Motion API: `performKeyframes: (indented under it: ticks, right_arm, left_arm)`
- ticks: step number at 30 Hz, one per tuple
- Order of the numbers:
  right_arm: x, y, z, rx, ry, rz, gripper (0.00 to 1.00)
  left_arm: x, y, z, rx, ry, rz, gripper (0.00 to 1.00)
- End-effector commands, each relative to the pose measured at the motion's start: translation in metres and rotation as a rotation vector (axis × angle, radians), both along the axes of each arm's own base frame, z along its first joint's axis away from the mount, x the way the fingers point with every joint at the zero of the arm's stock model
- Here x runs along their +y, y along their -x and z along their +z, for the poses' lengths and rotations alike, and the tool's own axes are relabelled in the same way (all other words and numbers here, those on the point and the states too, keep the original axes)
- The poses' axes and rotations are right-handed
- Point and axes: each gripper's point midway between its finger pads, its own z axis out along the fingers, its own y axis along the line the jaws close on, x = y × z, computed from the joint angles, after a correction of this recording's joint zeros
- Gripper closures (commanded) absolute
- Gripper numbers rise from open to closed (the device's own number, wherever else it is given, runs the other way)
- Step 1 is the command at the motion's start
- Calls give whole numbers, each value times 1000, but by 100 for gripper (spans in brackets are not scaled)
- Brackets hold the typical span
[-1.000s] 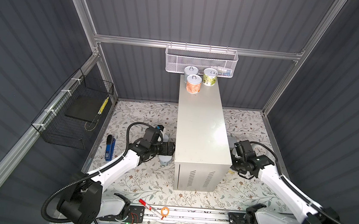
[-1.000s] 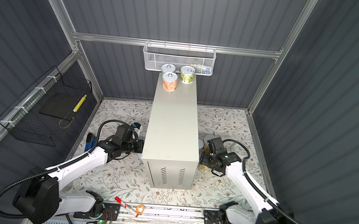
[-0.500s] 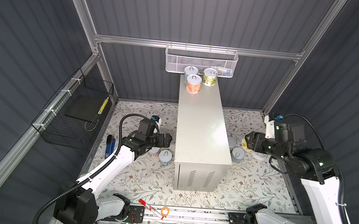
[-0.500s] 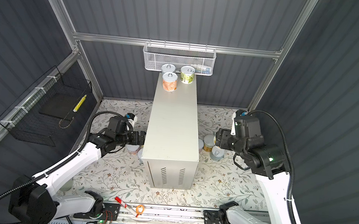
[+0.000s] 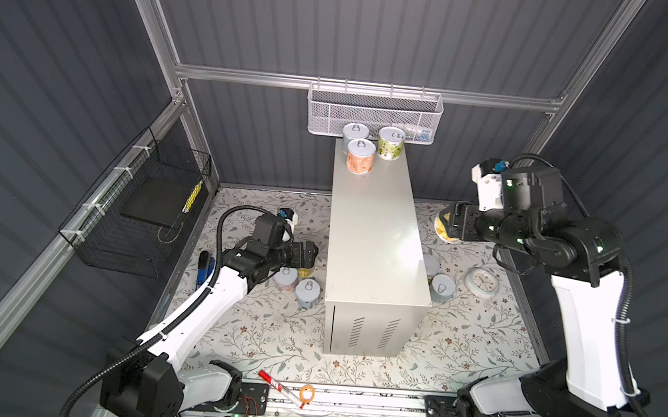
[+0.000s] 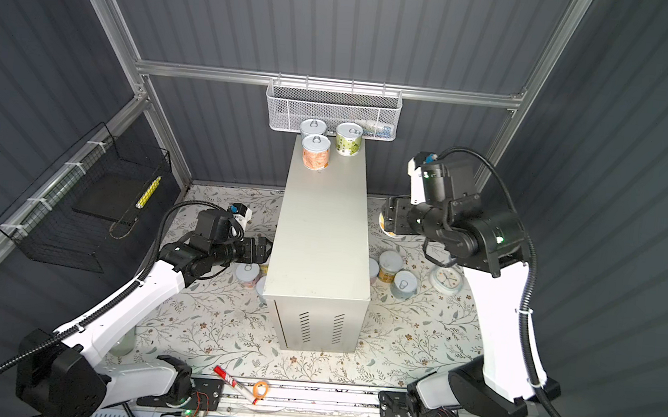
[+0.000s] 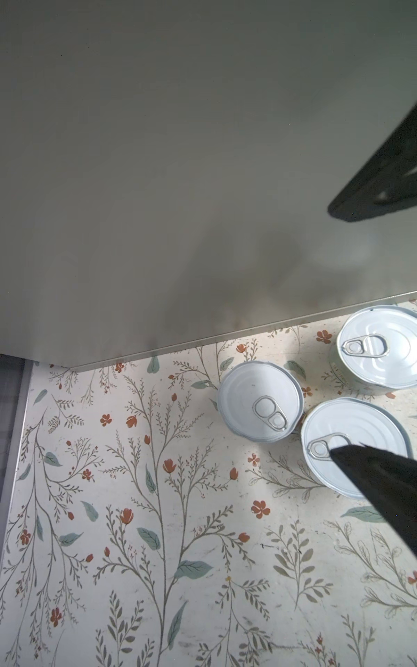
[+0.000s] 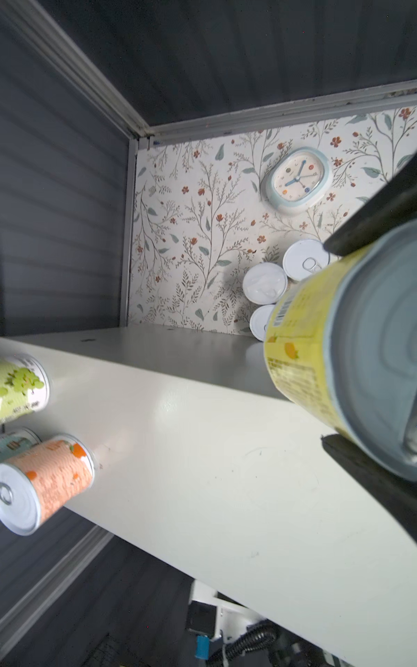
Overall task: Place and organize the canned foods onto the counter
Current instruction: 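Lift the yellow-labelled can with the right gripper toward the cabinet top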
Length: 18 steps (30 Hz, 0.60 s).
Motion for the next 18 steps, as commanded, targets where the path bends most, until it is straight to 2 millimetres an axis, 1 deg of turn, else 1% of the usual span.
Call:
performKeyframes:
  ticks: [1, 4, 6, 10, 14, 18]
  right_arm:
    - [15, -8, 21, -69, 2, 41, 100]
    - [33, -16, 24, -69, -1, 80, 100]
    - [47, -22, 23, -69, 0, 103, 100]
    - [69, -29, 12, -44, 4, 143, 100]
    - [80, -35, 0, -21, 27, 149, 100]
    - [84, -38, -6, -7, 36, 151, 100]
  left_arm:
    - [-2, 0, 4, 1, -14, -25, 2]
    - [-5, 0, 4, 2, 6, -34, 3]
    - [-7, 0, 3, 4, 13, -38, 3]
    - [-5, 2, 2, 4, 7, -36, 3]
    - [-4, 3, -1, 10, -2, -41, 3]
    - [-5, 4, -5, 14, 5, -42, 3]
